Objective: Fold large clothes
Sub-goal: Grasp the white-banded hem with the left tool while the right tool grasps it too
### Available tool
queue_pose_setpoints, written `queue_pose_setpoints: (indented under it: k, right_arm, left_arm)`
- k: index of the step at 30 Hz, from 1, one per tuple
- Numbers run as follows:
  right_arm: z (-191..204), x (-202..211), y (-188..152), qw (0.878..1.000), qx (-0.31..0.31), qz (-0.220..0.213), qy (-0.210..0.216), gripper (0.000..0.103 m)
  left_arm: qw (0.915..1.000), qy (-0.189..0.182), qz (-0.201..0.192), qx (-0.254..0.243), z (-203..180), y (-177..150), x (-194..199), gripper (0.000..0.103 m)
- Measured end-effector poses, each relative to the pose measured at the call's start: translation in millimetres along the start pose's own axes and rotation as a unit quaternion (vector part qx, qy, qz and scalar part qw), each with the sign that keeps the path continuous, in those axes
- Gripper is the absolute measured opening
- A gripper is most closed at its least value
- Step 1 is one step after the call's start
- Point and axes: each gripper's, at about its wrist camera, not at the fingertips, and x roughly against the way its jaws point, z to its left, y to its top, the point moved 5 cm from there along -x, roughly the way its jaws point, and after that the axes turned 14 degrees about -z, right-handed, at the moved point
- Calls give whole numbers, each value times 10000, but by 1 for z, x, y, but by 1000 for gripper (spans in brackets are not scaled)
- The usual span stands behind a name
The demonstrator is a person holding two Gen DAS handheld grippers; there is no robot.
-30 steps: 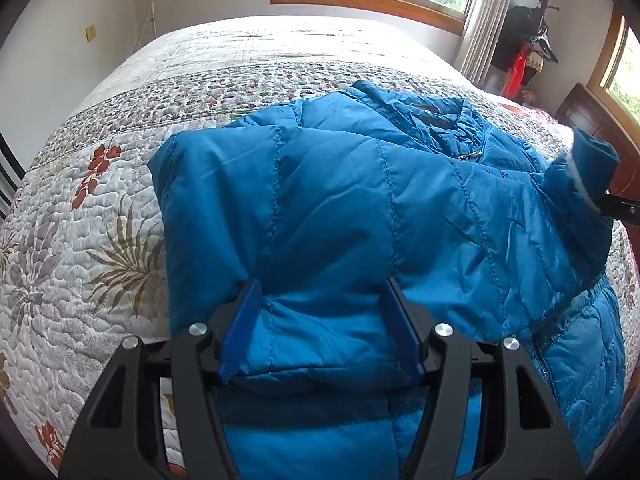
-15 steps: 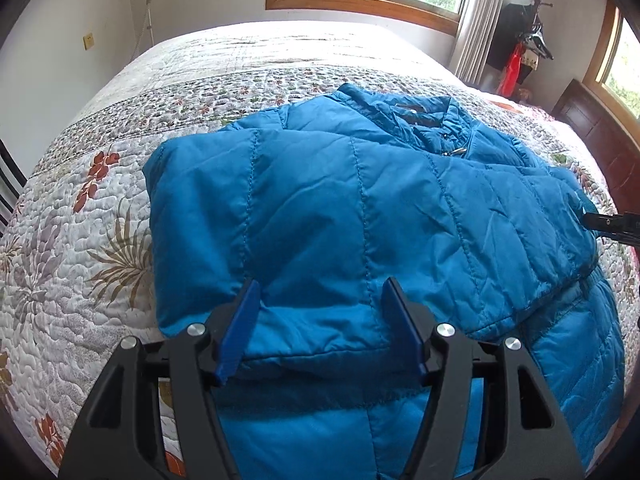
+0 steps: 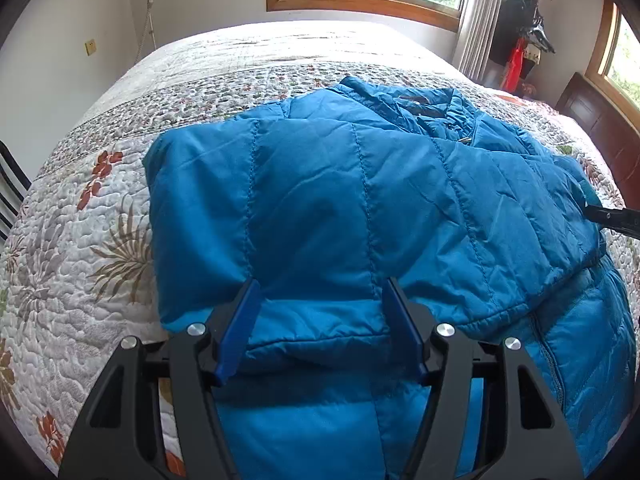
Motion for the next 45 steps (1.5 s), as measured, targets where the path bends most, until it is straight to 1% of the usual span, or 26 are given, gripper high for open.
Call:
queue_pose_setpoints:
  k: [1, 2, 3, 6, 9, 12, 14, 16, 19, 21, 24, 26, 27, 30, 35, 36, 39, 41, 42, 43, 44, 45]
  right_arm:
    - [2, 11, 2, 9999, 36, -112, 54, 53]
    - [2, 25, 3, 9996, 65, -264, 90, 62]
    - [4, 38, 3, 9991, 96, -392, 111, 66]
    - [6, 72, -6, 9979, 250, -571, 196, 66]
    - [7, 97, -26, 9967, 470, -646, 166, 68]
    - [7, 112, -47, 9958, 621, -662, 114, 68]
    - [10, 119, -61, 9956, 651, -650, 163, 68]
    - [11, 126, -76, 9957, 664, -601, 231, 68]
    - [9, 139, -99, 9953, 768, -561, 165, 69]
    - [2, 150, -115, 9954, 787, -530, 99, 74]
    - [-11, 165, -137, 9964, 717, -448, 33, 75]
    - [-18, 174, -152, 9976, 566, -366, 161, 77]
    - [-20, 176, -160, 9980, 506, -291, 251, 78]
    - [-24, 181, -186, 9986, 370, -35, 386, 80]
    - [-29, 186, -215, 9984, 124, 169, 517, 80]
    - [-29, 187, -218, 9983, 84, 174, 552, 80]
    - [-27, 191, -226, 9981, 59, 164, 592, 80]
    - [-23, 193, -229, 9975, 90, 134, 689, 80]
    - [-20, 193, -230, 9968, 105, 135, 779, 77]
    - [-17, 193, -231, 9964, 126, 128, 830, 76]
    - [-15, 192, -232, 9964, 165, 121, 822, 73]
    - [-13, 190, -233, 9965, 212, 116, 805, 69]
  left_arm:
    - [10000, -3, -41, -17, -1, 1, 8, 64]
    - [9999, 8, -96, -32, 0, 2, 16, 68]
    - [9999, 30, -157, -44, 1, 2, 26, 72]
    - [9993, -19, -366, -45, 4, 0, 58, 79]
    - [9990, 11, -444, -43, 9, -10, 82, 80]
    - [9992, 6, -396, 43, 14, -25, 98, 81]
    - [9993, -10, -359, 56, 16, -36, 106, 81]
    - [9995, -34, -288, 85, 16, -49, 115, 81]
    - [9998, -38, -167, 100, 20, -72, 130, 81]
    - [9999, 86, -66, 87, 26, -90, 140, 82]
    - [9995, 202, 124, 228, 42, -118, 155, 84]
    - [9986, 185, 299, 396, 51, -136, 163, 85]
    - [9978, 138, 393, 521, 55, -145, 166, 86]
    - [9931, -167, 582, 1006, 63, -167, 176, 88]
    - [9853, -593, 663, 1455, 58, -186, 184, 89]
    - [9844, -671, 667, 1481, 55, -188, 186, 90]
    - [9846, -757, 609, 1453, 48, -192, 188, 90]
    - [9822, -962, 599, 1499, 42, -193, 188, 90]
    - [9807, -1080, 590, 1519, 38, -192, 188, 90]
    - [9794, -1200, 579, 1516, 34, -192, 188, 89]
    - [9783, -1296, 584, 1510, 30, -192, 187, 88]
    - [9767, -1371, 603, 1535, 26, -192, 186, 82]
